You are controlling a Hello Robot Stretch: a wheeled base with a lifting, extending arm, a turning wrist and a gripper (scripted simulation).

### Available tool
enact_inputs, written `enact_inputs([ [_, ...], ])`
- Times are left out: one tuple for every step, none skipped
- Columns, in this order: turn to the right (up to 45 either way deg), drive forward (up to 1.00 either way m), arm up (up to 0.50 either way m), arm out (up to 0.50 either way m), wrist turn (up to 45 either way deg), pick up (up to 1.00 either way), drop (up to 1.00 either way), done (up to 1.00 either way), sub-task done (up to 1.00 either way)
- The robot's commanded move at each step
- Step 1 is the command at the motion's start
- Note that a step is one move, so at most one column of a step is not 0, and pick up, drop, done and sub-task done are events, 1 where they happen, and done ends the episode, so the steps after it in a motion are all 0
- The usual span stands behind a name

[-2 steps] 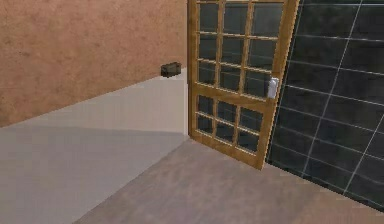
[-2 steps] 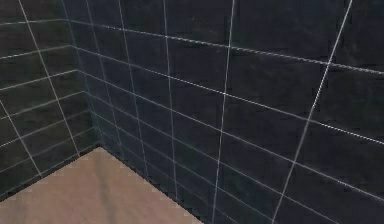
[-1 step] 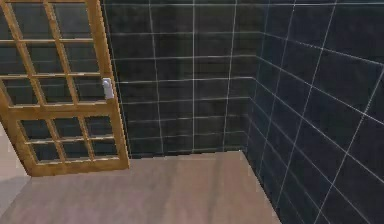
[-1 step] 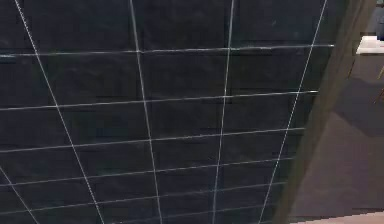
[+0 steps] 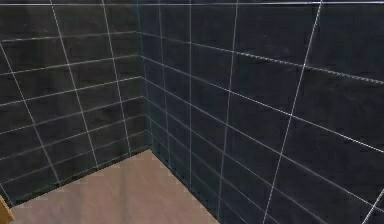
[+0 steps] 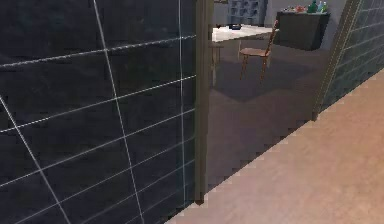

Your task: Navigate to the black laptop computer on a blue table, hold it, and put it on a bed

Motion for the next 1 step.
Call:
enact_inputs([
  [0.0, 0.25, 0.00, 0.00, 0.0, 0.00, 0.00, 0.00, 0.00],
])
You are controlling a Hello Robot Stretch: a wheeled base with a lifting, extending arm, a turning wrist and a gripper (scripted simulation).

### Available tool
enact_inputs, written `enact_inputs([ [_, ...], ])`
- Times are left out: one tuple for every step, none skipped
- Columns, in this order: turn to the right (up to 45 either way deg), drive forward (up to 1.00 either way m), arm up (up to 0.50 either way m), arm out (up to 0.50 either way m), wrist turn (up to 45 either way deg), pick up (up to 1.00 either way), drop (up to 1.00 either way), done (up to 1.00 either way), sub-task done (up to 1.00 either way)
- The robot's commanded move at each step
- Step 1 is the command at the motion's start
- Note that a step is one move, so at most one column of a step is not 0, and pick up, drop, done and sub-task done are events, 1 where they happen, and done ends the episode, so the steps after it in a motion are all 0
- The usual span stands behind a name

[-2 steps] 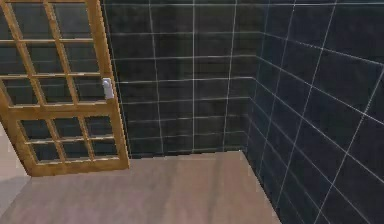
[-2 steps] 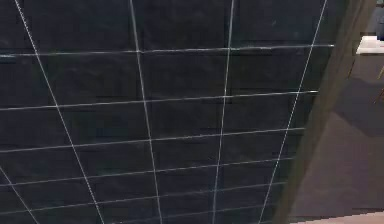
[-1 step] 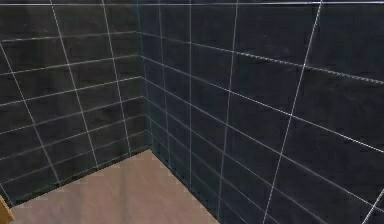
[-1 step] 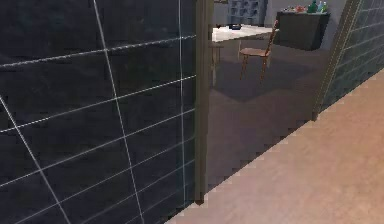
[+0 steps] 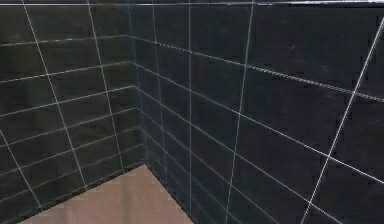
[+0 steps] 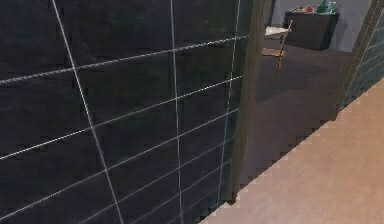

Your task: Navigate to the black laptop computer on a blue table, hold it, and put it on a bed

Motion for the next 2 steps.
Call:
enact_inputs([
  [-45.0, 0.00, 0.00, 0.00, 0.0, 0.00, 0.00, 0.00, 0.00],
  [-12.0, 0.00, 0.00, 0.00, 0.0, 0.00, 0.00, 0.00, 0.00],
])
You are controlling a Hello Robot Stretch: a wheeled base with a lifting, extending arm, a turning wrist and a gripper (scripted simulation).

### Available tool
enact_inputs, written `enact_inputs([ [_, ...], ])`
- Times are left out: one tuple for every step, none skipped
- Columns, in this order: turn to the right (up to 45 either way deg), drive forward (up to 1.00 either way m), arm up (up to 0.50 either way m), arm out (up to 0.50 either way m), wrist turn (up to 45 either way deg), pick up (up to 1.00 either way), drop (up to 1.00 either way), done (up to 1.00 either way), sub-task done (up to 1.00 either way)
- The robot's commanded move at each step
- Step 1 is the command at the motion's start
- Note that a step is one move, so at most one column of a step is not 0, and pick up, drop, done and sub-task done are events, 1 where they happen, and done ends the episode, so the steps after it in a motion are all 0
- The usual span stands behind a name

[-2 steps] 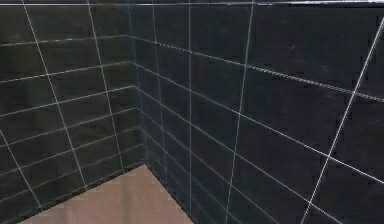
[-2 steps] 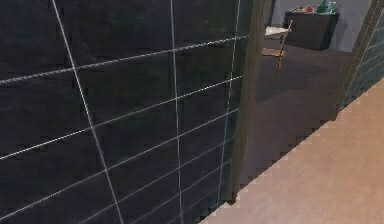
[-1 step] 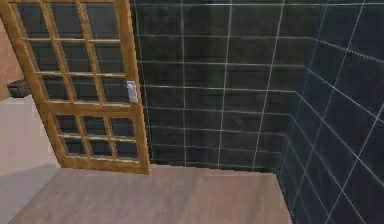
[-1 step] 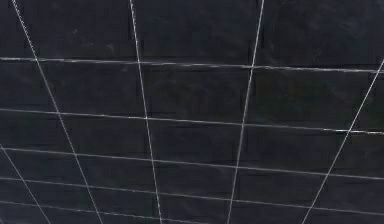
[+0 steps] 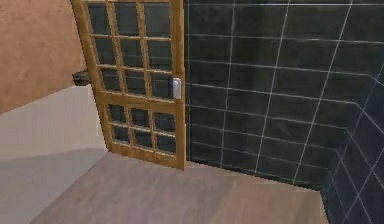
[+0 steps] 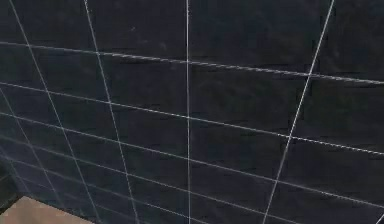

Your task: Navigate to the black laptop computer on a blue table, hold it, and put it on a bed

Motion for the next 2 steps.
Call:
enact_inputs([
  [0.0, 0.40, 0.00, 0.00, 0.0, 0.00, 0.00, 0.00, 0.00],
  [-45.0, 0.00, 0.00, 0.00, 0.0, 0.00, 0.00, 0.00, 0.00],
])
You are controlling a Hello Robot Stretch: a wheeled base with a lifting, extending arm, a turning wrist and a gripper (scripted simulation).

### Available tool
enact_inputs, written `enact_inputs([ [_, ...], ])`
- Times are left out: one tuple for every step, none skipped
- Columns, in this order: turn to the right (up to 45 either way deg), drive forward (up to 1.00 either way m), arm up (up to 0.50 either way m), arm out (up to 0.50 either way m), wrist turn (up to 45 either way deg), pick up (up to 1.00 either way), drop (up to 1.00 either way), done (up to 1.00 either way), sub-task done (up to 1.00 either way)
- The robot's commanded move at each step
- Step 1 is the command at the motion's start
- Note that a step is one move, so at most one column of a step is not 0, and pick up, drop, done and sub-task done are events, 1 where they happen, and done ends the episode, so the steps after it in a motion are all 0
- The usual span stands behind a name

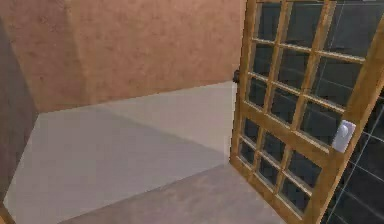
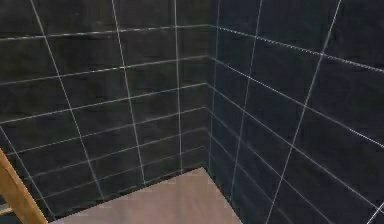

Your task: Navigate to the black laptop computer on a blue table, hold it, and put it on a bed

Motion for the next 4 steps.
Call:
enact_inputs([
  [-27.0, 0.00, 0.00, 0.00, 0.0, 0.00, 0.00, 0.00, 0.00],
  [0.0, 0.30, 0.00, 0.00, 0.0, 0.00, 0.00, 0.00, 0.00],
  [18.0, 0.00, 0.00, 0.00, 0.0, 0.00, 0.00, 0.00, 0.00],
  [0.0, 1.00, 0.00, 0.00, 0.0, 0.00, 0.00, 0.00, 0.00],
])
